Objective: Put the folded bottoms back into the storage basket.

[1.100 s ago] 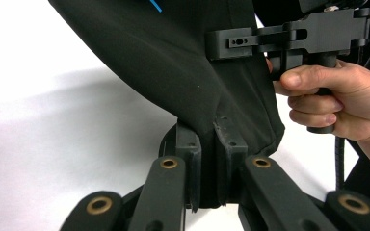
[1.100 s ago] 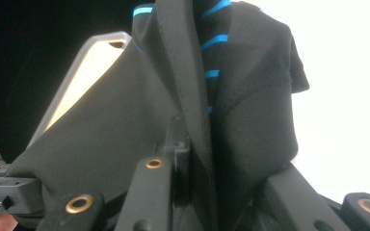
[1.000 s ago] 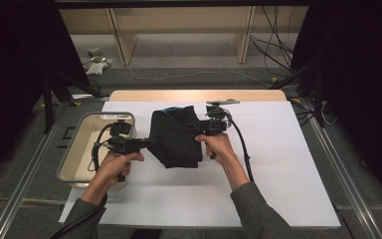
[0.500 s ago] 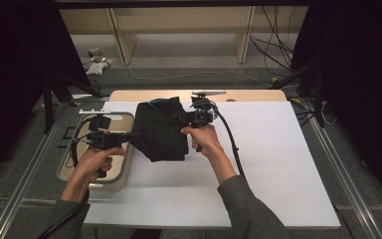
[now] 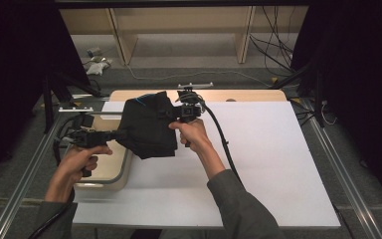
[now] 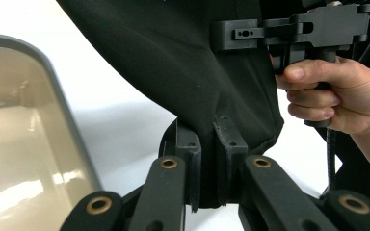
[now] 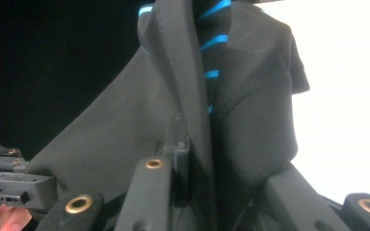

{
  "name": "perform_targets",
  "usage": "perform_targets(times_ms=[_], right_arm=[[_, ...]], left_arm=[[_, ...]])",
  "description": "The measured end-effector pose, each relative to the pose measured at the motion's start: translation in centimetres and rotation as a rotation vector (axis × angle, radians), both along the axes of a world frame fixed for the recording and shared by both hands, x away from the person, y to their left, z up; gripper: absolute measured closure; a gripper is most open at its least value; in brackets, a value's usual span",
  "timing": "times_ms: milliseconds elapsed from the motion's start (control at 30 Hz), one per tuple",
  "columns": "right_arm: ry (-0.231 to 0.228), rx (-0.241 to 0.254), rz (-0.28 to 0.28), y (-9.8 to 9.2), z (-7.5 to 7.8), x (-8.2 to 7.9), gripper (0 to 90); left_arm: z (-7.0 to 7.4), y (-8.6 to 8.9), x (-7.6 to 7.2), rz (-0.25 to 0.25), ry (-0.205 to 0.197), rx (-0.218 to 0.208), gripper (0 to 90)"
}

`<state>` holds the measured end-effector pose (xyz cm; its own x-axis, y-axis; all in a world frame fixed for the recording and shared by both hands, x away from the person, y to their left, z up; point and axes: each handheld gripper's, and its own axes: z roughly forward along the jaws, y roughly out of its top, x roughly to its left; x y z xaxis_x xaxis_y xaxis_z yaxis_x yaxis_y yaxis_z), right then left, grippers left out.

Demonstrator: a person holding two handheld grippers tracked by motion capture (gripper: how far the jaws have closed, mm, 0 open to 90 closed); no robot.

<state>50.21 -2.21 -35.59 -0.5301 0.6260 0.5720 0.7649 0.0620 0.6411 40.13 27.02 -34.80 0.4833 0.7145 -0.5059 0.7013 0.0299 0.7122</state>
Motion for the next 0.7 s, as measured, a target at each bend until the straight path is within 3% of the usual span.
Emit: perform_targets(times_ms=[700], right_arm=[[-0.006,-0.034,0.057,7.4,1.0,0.5,75.2]], left_arm=[[1.0,6.0,-1.2,0.035,0.001,0.016,82.7]])
